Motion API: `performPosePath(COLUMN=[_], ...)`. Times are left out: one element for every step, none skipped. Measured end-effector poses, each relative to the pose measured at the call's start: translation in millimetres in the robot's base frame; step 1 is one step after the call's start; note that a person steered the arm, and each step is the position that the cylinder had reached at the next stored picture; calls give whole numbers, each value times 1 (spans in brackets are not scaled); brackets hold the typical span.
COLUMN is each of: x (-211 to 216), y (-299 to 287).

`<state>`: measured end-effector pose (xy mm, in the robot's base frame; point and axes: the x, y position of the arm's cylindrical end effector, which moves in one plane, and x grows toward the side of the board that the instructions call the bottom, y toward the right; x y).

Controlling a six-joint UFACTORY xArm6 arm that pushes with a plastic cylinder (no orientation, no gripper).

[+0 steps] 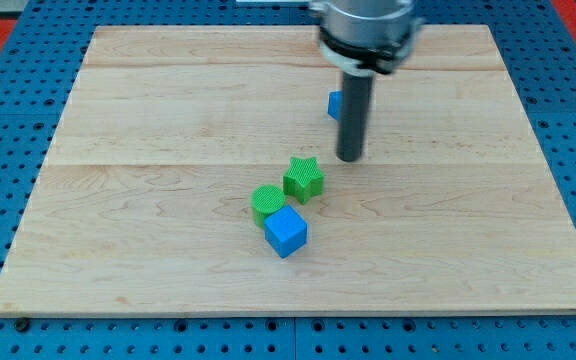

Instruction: Move the blue triangle into the green circle

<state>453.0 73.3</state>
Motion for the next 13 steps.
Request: performPosePath(x=[28, 23, -32, -82, -135, -51, 3, 1, -24, -40, -40, -10, 9], y=[-46, 14, 62, 98, 33, -41, -105, -54, -75, -123, -179, -209, -178])
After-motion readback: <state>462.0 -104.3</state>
